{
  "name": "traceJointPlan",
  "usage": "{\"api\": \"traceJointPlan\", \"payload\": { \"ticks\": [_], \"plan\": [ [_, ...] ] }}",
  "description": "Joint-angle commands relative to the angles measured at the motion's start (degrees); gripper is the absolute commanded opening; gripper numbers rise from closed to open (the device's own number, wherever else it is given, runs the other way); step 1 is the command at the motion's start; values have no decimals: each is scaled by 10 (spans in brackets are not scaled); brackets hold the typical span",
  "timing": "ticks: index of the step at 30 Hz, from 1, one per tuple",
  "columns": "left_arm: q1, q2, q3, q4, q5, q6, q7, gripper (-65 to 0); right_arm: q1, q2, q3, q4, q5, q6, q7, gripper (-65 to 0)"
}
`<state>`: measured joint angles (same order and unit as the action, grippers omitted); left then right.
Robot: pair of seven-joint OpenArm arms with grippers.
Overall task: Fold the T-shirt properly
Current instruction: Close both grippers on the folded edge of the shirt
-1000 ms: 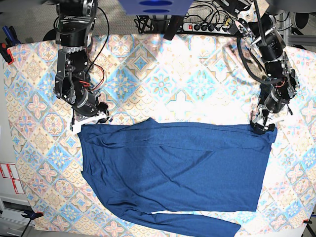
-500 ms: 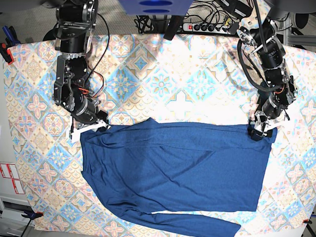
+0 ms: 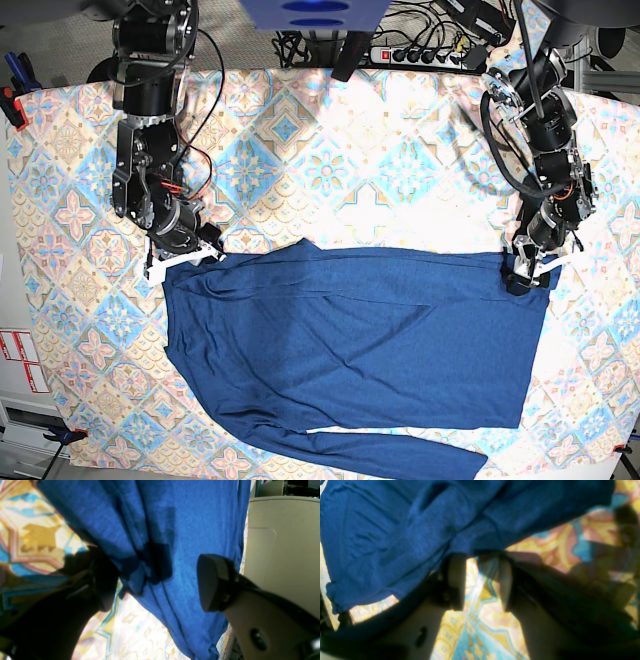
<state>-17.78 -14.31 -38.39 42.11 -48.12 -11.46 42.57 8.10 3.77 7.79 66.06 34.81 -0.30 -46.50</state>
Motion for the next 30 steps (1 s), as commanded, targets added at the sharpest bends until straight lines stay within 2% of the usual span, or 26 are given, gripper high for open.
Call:
{"api": "traceJointPlan", "payload": {
  "ticks": [1, 3, 9, 21, 23, 27, 30],
  "plan": [
    [-4, -2, 2, 0, 10, 10, 13, -176, 16, 6, 16, 3, 4, 2, 11, -400],
    [-5, -2, 2, 0, 10, 10, 13, -176, 22, -3, 40, -17, 4, 1, 10, -377],
    [-5, -9, 2, 0, 10, 10, 13, -176, 68, -8, 91, -97, 4, 1, 10, -372],
    [-2, -10, 2, 0, 10, 10, 13, -177, 111, -9, 93, -171, 4, 2, 27, -376],
    [1, -10, 2, 0, 10, 10, 13, -181, 113, -9, 93, -176, 4, 2, 27, -392],
    [-3, -17, 2, 0, 22, 10, 13, -258, 119, -9, 97, -177, 4, 2, 27, -484],
    [-7, -17, 2, 0, 54, 10, 12, -331, 119, -9, 96, -177, 4, 2, 27, -485]
  ]
}}
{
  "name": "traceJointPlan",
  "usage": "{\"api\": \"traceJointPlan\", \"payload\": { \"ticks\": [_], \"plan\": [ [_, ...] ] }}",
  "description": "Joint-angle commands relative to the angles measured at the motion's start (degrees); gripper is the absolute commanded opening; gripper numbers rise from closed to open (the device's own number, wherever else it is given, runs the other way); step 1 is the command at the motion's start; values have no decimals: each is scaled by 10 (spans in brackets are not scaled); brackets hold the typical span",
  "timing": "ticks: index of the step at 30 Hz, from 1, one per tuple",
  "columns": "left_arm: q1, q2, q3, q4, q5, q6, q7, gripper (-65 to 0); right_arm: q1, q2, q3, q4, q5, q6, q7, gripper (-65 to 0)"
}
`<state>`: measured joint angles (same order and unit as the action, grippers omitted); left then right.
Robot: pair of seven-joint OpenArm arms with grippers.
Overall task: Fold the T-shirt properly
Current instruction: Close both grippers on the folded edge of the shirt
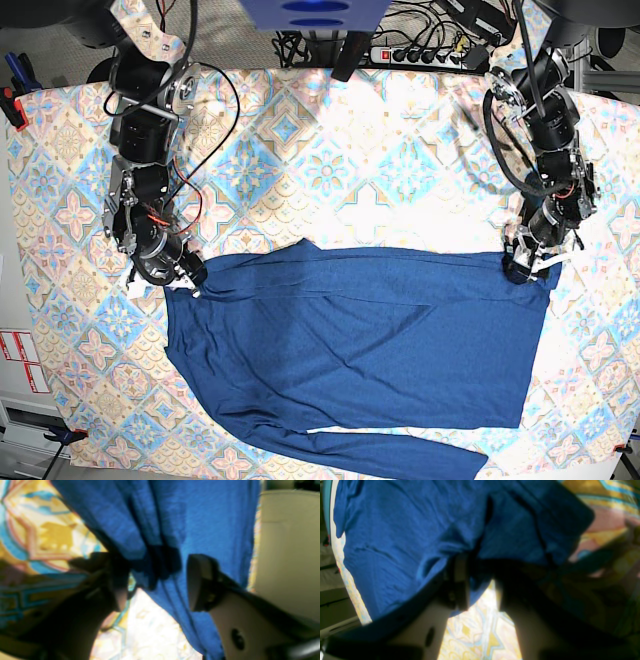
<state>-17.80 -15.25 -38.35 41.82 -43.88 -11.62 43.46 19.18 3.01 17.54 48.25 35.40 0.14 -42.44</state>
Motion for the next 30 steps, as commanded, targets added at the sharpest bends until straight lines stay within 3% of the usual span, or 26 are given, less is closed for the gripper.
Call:
{"api": "traceJointPlan", "payload": {
  "ticks": [1, 4, 9, 17, 20, 23, 30],
  "plan": [
    [-13, -8, 2, 2, 21, 11, 3, -351, 8, -1, -2, 1, -2, -3, -15, -484],
    [-17, -6, 0, 2, 33, 11, 3, -387, 8, -1, -1, 1, -2, -3, -16, -491],
    [-17, -7, 0, 2, 33, 11, 3, -428, 7, -1, -1, 1, -2, -2, -17, -567],
    [-15, -10, 1, 2, 33, 11, 4, -597, 6, -1, -1, 7, -2, -2, -30, -615],
    [-15, -10, 1, 2, 33, 11, 4, -643, 6, -1, -1, 7, -2, 29, -30, -615],
    [-15, -9, 1, 2, 33, 11, 4, -650, 6, -1, -1, 7, -2, 73, -31, -616],
    [-15, -9, 1, 5, 33, 11, 4, -650, 6, -1, -1, 7, -2, 78, -31, -616]
  ]
}}
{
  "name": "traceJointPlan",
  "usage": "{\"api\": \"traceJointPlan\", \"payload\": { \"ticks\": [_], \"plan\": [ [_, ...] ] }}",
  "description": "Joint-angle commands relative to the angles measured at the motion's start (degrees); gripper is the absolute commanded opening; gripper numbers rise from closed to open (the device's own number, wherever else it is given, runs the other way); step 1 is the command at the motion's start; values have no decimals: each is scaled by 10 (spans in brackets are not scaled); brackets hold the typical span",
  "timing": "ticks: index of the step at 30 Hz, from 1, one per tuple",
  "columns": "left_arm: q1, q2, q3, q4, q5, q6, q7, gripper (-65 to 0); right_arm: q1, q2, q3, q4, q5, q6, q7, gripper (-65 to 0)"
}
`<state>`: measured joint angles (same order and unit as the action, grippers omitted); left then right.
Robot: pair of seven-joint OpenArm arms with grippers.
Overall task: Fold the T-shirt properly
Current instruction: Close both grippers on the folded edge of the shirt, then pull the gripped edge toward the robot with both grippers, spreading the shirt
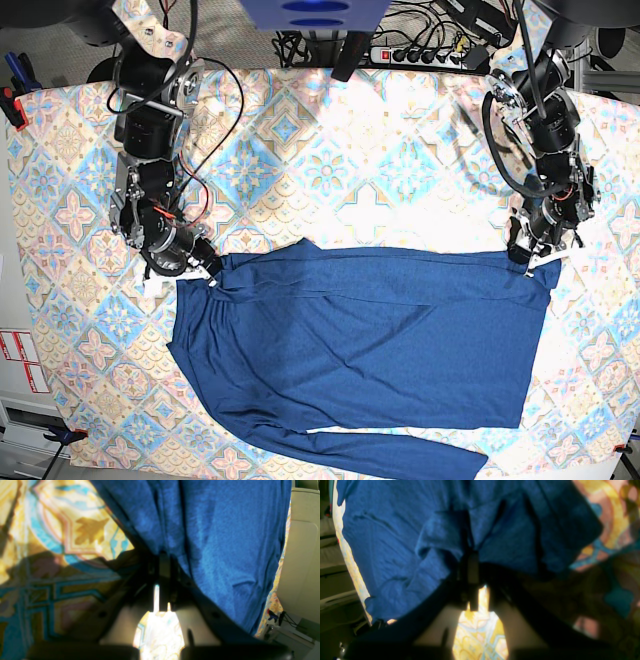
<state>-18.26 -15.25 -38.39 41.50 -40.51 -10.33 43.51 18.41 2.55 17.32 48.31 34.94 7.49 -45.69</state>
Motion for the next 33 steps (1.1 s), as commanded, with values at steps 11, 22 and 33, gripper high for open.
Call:
{"api": "traceJointPlan", "payload": {
  "ticks": [11, 22, 33],
  "plan": [
    [-10, -9, -2, 7, -5, -2, 3, -455, 12, 3, 2, 5, 2, 3, 23, -398],
    [-13, -8, -2, 5, -4, -2, -4, -225, 15, 3, 2, 2, 2, 3, 40, -379],
    [-11, -5, 1, 3, -1, -2, -30, -226, 13, 5, 3, 2, 2, 3, 38, -573]
  ]
}}
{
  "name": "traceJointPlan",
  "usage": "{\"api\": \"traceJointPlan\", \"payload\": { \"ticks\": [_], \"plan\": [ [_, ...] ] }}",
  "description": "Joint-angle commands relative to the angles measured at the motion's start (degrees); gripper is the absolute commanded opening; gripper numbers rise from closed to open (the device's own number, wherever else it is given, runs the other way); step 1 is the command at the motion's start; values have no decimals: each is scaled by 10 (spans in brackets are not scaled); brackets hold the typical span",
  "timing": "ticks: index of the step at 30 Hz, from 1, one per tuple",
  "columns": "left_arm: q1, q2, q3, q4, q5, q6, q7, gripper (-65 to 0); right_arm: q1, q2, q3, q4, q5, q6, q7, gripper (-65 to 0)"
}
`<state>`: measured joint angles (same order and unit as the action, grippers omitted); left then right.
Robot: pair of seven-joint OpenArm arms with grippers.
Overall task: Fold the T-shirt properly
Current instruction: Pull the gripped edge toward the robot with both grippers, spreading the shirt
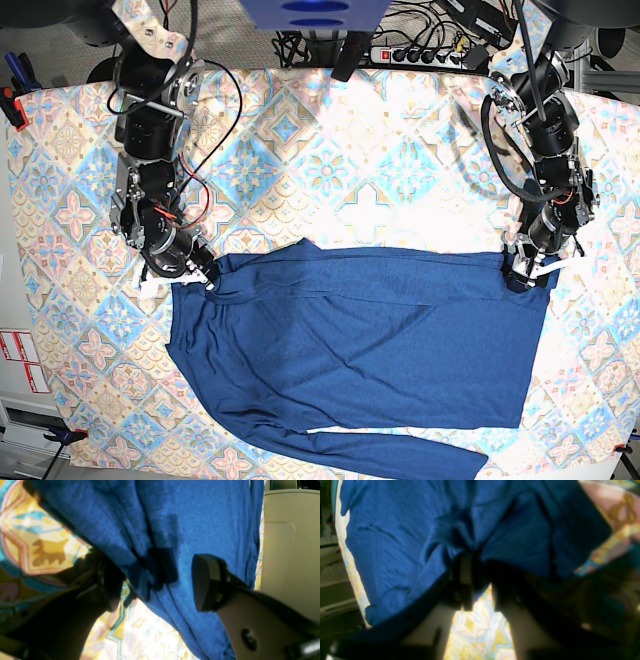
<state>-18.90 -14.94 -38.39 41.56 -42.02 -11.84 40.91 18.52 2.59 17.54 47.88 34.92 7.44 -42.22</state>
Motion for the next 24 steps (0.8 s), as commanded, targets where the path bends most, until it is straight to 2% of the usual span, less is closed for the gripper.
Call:
{"api": "traceJointPlan", "payload": {
  "ticks": [1, 3, 4, 5, 8, 13, 16, 20, 24],
  "plan": [
    [-5, -8, 1, 2, 14, 13, -3, -228, 12, 4, 1, 6, 2, 3, 3, -587],
    [-5, -8, 1, 2, 13, 12, -2, -260, 12, 4, 1, 10, 2, 3, 2, -606],
    [-5, -9, 1, 3, 12, 11, -2, -313, 12, 4, 1, 10, 3, 4, 2, -614],
    [-5, -11, 1, 4, 11, 11, 2, -376, 11, 4, 1, 10, 3, 4, 2, -620],
    [-4, -13, -2, 7, 10, 10, 14, -636, 10, 6, 9, 10, 3, 5, -10, -635],
    [4, -26, -2, 9, 8, 10, 20, -650, -4, 6, 83, 11, 3, 7, -42, -637],
    [5, -28, -2, 15, 8, 9, 31, -650, -10, 6, 103, 21, 3, 8, -61, -638],
    [42, -25, -3, 86, -17, 8, 56, -650, -19, 6, 101, 77, 3, 53, -88, -638],
    [64, -24, 2, 117, -37, 11, 58, -650, -26, 6, 101, 96, 3, 61, -105, -638]
  ]
}}
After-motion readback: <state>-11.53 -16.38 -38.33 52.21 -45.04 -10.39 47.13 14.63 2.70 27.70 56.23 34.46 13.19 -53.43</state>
